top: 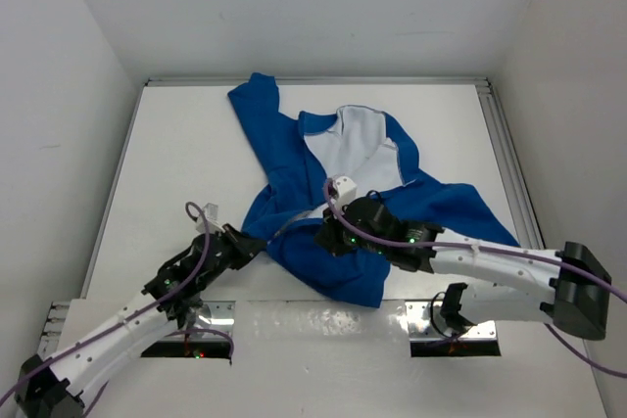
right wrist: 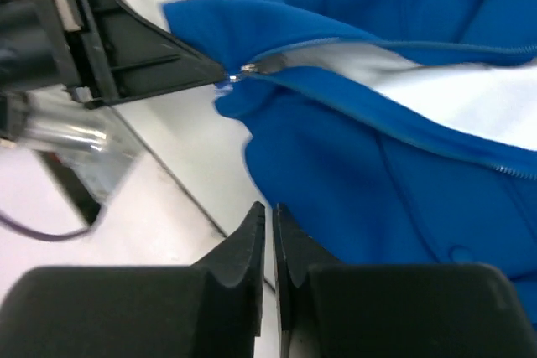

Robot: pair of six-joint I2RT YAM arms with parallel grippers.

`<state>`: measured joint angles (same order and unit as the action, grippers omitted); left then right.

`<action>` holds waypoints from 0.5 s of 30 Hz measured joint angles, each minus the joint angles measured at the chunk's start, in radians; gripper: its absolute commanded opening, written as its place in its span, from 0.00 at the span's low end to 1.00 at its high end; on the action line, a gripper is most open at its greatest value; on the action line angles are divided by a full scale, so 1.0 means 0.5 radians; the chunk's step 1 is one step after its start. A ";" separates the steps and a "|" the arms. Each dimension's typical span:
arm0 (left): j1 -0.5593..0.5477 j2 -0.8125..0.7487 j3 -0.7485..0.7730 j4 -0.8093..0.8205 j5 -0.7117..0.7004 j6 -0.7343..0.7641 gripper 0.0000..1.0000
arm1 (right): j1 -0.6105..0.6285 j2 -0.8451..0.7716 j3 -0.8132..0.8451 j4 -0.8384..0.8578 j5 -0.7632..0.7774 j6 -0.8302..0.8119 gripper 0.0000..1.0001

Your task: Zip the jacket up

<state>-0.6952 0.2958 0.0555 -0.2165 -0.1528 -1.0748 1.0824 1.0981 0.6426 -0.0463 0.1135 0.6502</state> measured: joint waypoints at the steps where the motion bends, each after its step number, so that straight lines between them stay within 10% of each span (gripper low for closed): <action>1: 0.000 0.070 0.000 -0.029 -0.011 -0.003 0.00 | 0.000 0.053 0.018 -0.027 0.006 -0.001 0.06; 5: 0.000 0.376 0.031 -0.145 -0.014 0.013 0.00 | -0.011 0.314 0.141 -0.053 0.018 -0.021 0.31; 15: 0.000 0.232 0.046 -0.243 -0.039 0.040 0.00 | -0.147 0.877 0.482 0.105 -0.291 -0.060 0.29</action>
<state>-0.6952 0.4118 0.0784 -0.3382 -0.1722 -1.0546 1.0088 1.5368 0.8837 0.0059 -0.0319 0.6201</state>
